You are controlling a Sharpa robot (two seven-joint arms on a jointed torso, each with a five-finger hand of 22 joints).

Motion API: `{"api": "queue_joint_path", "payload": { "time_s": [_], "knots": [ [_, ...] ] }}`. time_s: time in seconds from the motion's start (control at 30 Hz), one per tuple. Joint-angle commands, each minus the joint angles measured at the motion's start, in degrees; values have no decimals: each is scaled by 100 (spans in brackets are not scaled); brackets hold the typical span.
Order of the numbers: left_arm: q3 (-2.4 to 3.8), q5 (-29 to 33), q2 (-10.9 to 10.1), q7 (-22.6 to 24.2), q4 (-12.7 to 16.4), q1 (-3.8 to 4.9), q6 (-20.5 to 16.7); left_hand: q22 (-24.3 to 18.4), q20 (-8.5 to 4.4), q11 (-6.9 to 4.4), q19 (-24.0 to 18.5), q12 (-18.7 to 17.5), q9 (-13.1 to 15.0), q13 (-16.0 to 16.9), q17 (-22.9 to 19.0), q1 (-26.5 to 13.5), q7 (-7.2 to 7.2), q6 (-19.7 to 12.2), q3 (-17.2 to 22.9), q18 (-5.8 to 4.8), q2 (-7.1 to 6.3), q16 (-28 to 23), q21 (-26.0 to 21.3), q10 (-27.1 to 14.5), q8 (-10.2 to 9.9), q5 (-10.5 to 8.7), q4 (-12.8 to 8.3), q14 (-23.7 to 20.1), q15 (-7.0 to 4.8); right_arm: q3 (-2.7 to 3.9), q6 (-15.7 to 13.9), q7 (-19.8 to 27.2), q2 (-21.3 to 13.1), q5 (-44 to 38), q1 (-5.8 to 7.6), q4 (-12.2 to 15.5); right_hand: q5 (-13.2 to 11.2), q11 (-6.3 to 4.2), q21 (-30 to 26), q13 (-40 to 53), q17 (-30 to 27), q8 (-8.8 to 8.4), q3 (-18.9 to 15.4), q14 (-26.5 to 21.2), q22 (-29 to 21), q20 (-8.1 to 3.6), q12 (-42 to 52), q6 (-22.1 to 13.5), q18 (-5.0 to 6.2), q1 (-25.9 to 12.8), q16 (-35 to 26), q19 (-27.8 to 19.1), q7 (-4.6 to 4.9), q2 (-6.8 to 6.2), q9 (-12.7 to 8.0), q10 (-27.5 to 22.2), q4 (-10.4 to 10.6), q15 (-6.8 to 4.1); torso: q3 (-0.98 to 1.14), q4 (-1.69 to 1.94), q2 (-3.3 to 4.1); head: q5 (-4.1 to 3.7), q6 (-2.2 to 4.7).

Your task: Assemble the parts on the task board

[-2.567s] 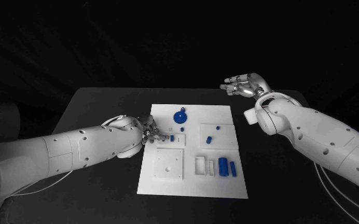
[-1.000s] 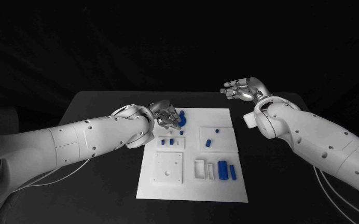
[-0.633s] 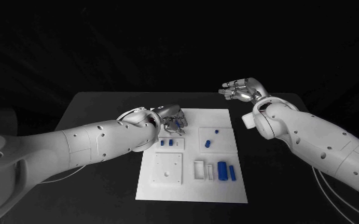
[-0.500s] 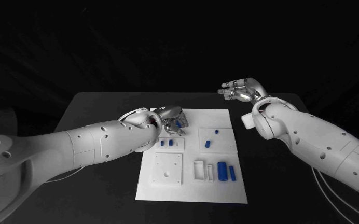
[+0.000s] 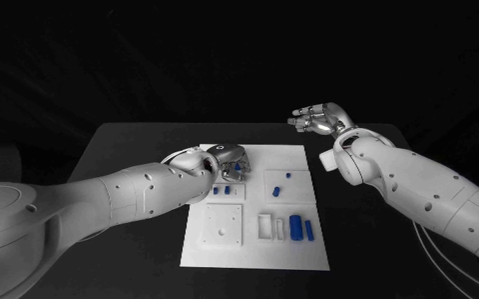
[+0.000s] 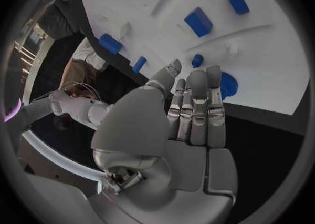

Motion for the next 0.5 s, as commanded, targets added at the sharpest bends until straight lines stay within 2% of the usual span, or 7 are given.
{"api": "queue_joint_path", "payload": {
  "time_s": [0.03,0.2,0.33,0.5],
  "knots": [
    [2,-340,37,54,-40,-13,38,137,5,-28,37,-28,-2,-5,24,-100,13,29,111,132,-14,137,200,22,-33,32,-12,46,-13,2,69,81,5,-4,-2,14,29,-3,-13,-8,-9,-9,16,25,-9,-17,-34,29,31,-58,-37,24,-4,17,3,31,19,1,-2,1,-6,-5,-11],
    [2,-402,62,-28,-89,-25,64,123,6,-36,11,-34,-1,-9,-3,-153,4,13,205,163,-53,229,448,48,-28,34,5,120,-20,2,71,81,5,-4,-2,21,29,-3,-13,-8,-9,-9,16,25,-9,-17,-34,29,31,-58,-37,24,-4,17,3,31,19,1,1,11,-11,-19,-17],
    [2,-437,84,-86,-111,-39,68,119,11,-31,-10,-32,-1,-8,-20,-150,20,26,239,173,-54,241,510,55,-31,38,18,127,-12,2,78,81,8,-4,-2,23,29,-3,-13,-8,-9,-9,16,25,-9,-17,-34,29,31,-58,-37,24,-4,17,3,31,19,1,-7,11,-11,-18,-18],
    [2,-463,120,-106,-160,-54,70,122,15,-14,-37,-35,-7,-9,-38,-135,56,18,385,193,-3,248,598,26,-35,-5,21,136,-2,2,93,83,13,-4,-2,23,48,-2,-14,-8,-8,-9,-8,23,-9,-16,-33,26,30,-67,-39,20,-3,14,3,27,38,3,-4,6,-11,-12,-17]
  ]
}}
